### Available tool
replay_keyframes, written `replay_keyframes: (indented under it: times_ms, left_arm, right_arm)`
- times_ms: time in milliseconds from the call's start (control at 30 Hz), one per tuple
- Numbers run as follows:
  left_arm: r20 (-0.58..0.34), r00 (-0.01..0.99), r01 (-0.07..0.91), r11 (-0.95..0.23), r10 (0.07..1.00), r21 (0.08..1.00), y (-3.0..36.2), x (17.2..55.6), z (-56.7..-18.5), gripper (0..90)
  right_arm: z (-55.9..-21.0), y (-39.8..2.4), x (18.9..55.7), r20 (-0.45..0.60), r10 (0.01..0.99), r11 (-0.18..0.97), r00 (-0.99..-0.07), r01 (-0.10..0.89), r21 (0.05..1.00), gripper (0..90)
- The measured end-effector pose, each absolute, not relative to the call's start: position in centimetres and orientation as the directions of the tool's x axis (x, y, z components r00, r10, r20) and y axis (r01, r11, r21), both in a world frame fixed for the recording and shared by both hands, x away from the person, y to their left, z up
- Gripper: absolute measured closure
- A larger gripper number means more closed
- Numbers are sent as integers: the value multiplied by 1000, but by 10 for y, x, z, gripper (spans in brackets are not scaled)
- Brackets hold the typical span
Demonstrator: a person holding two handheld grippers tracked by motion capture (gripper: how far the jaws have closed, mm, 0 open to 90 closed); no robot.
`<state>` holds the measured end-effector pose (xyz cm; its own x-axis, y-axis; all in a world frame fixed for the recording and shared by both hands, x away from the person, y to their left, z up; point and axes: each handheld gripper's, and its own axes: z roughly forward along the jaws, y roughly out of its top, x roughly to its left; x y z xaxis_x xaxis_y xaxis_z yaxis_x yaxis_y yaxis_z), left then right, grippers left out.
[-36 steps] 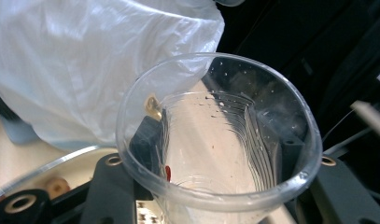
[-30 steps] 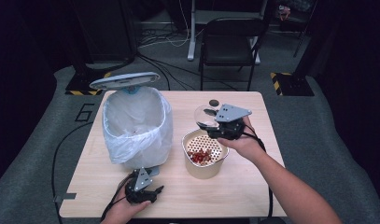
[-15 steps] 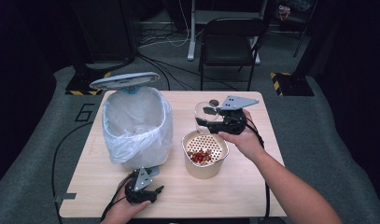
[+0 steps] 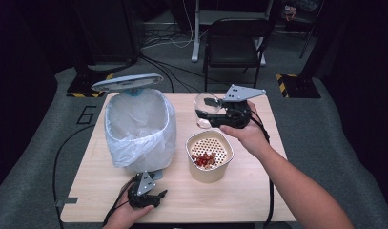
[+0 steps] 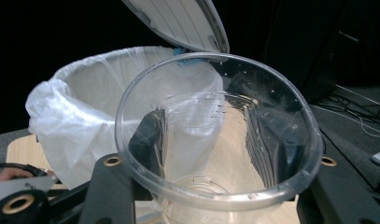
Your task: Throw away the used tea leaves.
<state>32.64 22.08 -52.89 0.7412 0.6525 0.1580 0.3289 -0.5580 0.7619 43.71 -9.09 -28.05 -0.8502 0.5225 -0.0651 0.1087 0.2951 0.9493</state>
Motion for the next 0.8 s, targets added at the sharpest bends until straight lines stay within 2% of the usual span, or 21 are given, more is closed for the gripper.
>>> replay_keyframes:
  times_ms: [633, 800]
  left_arm:
    - [153, 740, 333, -554, 655, 763, 221, 327, -528, 235]
    - [180, 733, 304, -552, 656, 776, 220, 328, -530, 235]
  right_arm:
    - [-252, -47, 435, -56, 472, 269, -880, 83, 960, 476]
    - [-250, -38, 434, -51, 460, 266, -887, 82, 961, 476]
